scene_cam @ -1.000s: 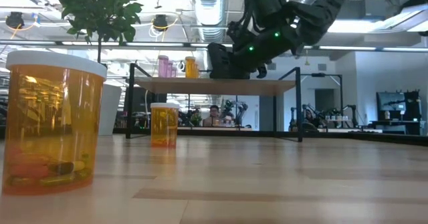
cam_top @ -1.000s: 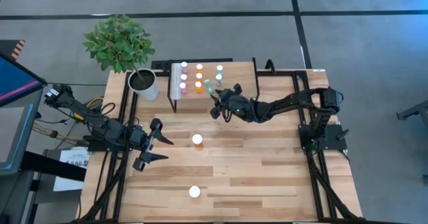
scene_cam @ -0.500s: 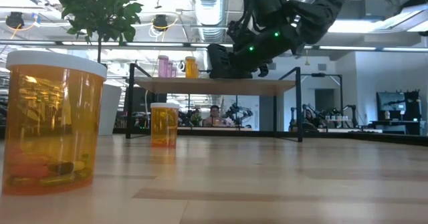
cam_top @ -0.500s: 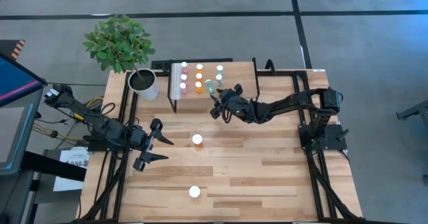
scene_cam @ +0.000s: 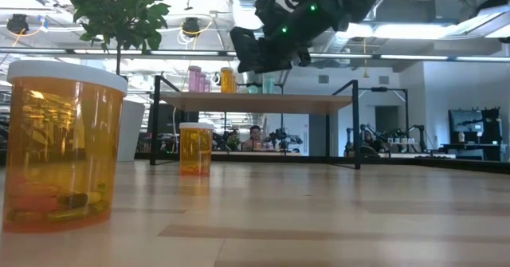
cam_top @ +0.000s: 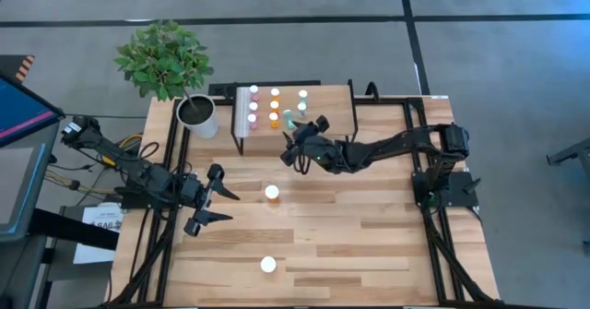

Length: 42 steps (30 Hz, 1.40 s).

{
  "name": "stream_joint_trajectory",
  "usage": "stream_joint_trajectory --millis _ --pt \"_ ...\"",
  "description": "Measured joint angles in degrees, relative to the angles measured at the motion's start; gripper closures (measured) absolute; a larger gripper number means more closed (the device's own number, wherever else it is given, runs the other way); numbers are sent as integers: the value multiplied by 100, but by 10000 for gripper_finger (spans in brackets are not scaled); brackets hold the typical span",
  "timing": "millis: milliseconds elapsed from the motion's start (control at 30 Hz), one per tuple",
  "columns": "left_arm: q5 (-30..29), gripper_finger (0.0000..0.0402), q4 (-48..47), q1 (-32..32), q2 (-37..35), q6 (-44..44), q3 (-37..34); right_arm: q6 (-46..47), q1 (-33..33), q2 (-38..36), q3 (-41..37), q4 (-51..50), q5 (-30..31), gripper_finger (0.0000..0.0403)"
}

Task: Pick and place medicine bottles onto shelf by color
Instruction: Put the blue pill bottle on the shelf aligned with the other blue pill bottles

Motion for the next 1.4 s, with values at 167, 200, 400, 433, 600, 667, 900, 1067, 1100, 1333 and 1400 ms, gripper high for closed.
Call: stream_joint_trajectory --millis 167,200,400,433,600,667,900,1067,1100,1333,1400 --pt "1 175 2 0 0 -1 0 487 -133 -3 248 -637 10 168" --pt "1 175 2 -1 0 -3 0 557 -176 -4 249 -709 17 168" --pt "1 175 2 0 0 -5 0 830 -372 -4 250 -984 -208 168" --pt "1 175 3 0 0 -6 0 834 -388 -4 251 -981 -257 168" --pt "3 175 2 1 0 -4 0 841 -393 -4 251 -916 -320 168" --pt "2 175 2 0 0 -4 0 841 -405 -4 251 -922 -419 168" --pt "3 175 7 -1 0 -4 0 844 -479 100 263 -885 -601 168" --pt "3 175 7 -1 0 -4 0 878 -524 133 258 -937 -606 168" --pt "3 175 6 0 -2 -4 0 936 -538 129 260 -961 -606 168" --pt "3 175 7 0 -2 -4 0 975 -550 136 258 -1052 -615 177" --pt "3 175 7 1 -2 -4 0 975 -548 136 258 -1049 -617 191"
